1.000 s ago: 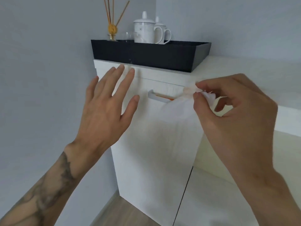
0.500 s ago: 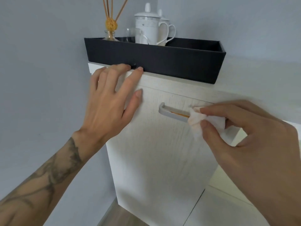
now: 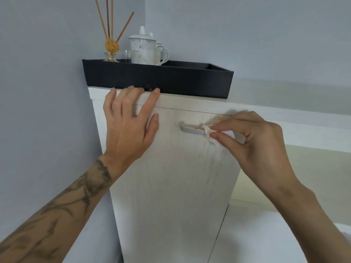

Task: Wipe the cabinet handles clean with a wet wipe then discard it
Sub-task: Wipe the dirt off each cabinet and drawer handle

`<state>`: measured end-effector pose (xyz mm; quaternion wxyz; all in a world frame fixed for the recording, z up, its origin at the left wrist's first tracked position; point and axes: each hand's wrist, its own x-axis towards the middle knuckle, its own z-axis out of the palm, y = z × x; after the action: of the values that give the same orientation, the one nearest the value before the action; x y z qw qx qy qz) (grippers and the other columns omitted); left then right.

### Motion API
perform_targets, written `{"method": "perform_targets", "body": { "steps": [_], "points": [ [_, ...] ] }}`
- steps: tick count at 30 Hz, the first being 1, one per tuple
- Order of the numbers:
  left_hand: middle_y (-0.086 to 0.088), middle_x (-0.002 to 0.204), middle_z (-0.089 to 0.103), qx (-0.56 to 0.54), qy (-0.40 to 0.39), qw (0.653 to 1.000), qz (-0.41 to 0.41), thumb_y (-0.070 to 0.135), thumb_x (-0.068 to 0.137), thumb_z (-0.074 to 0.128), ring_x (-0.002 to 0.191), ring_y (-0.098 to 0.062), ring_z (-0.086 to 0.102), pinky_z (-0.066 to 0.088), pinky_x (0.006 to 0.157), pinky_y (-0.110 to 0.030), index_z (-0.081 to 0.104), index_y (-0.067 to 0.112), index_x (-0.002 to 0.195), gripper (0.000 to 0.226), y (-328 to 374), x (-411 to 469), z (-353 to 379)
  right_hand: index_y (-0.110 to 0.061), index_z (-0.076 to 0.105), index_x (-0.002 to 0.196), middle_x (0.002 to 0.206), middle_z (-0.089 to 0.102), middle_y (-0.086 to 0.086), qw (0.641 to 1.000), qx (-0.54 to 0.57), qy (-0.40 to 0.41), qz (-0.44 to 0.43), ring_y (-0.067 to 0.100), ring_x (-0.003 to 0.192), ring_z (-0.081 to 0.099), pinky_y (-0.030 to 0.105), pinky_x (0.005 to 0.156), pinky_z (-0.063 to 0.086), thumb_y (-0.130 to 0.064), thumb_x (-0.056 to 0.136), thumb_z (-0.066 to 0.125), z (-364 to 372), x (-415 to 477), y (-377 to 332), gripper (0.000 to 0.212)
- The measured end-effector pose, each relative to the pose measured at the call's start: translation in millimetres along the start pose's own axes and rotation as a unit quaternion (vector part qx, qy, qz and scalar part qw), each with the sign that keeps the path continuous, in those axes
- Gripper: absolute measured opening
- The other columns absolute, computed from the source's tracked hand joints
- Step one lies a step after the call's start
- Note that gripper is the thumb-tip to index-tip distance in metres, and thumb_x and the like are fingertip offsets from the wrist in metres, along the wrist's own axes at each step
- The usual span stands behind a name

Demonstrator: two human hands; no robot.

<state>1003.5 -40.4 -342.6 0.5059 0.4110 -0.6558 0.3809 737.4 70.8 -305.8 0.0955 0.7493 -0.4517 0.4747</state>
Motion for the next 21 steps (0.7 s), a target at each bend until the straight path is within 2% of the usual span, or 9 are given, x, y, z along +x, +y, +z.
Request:
{"method": "perform_targets", "body": {
  "steps": [4,7,11,16,21],
  "points": [
    [-0.012,0.146,0.040,-0.011,0.040,0.999,0.000,0.035,0.112,0.040,0.139,-0.033,0.040,0.023,0.124,-0.059,0.047,0.018,0.152,0.045,-2,-3,16,-0.029,0.084,0.102,0.105,0.076,-0.015,1.000,-0.006,0.007,0.016,0.002,0.109,0.065,0.004,0.089,0.040,-0.024,0.090,0.081,-8,-5,4,0.014],
    [-0.012,0.147,0.039,-0.008,0.055,0.998,0.005,0.036,0.111,0.039,0.140,-0.033,0.039,0.021,0.126,-0.056,0.043,0.020,0.155,0.047,-5,-5,23,-0.034,0.082,0.098,0.105,0.071,-0.028,0.999,-0.010,0.045,0.012,-0.001,0.110,0.065,0.005,0.086,0.041,-0.026,0.090,0.080,0,-7,-1,0.012],
    [-0.012,0.149,0.038,-0.007,0.053,0.998,0.019,0.036,0.108,0.042,0.142,-0.033,0.037,0.017,0.128,-0.053,0.036,0.024,0.159,0.052,-12,-7,28,-0.041,0.078,0.100,0.104,0.069,-0.032,0.998,-0.013,0.057,-0.029,0.004,0.106,0.068,0.026,0.093,0.050,-0.032,0.094,0.074,14,-5,-10,0.011],
    [-0.012,0.149,0.036,-0.010,0.055,0.998,0.024,0.036,0.107,0.042,0.143,-0.033,0.035,0.017,0.127,-0.054,0.033,0.026,0.160,0.055,-14,-8,30,-0.031,0.083,0.100,0.107,0.076,-0.020,0.997,-0.048,0.065,0.001,0.010,0.111,0.067,0.039,0.094,0.053,-0.025,0.093,0.079,-1,-15,7,0.010],
    [-0.013,0.149,0.037,-0.007,0.057,0.998,0.018,0.035,0.107,0.043,0.143,-0.034,0.036,0.022,0.125,-0.058,0.037,0.024,0.159,0.053,-14,-9,31,-0.032,0.083,0.100,0.100,0.078,-0.018,0.997,-0.017,0.067,-0.015,0.009,0.105,0.066,0.035,0.097,0.047,-0.028,0.094,0.078,16,-8,-3,0.009]
  ]
}}
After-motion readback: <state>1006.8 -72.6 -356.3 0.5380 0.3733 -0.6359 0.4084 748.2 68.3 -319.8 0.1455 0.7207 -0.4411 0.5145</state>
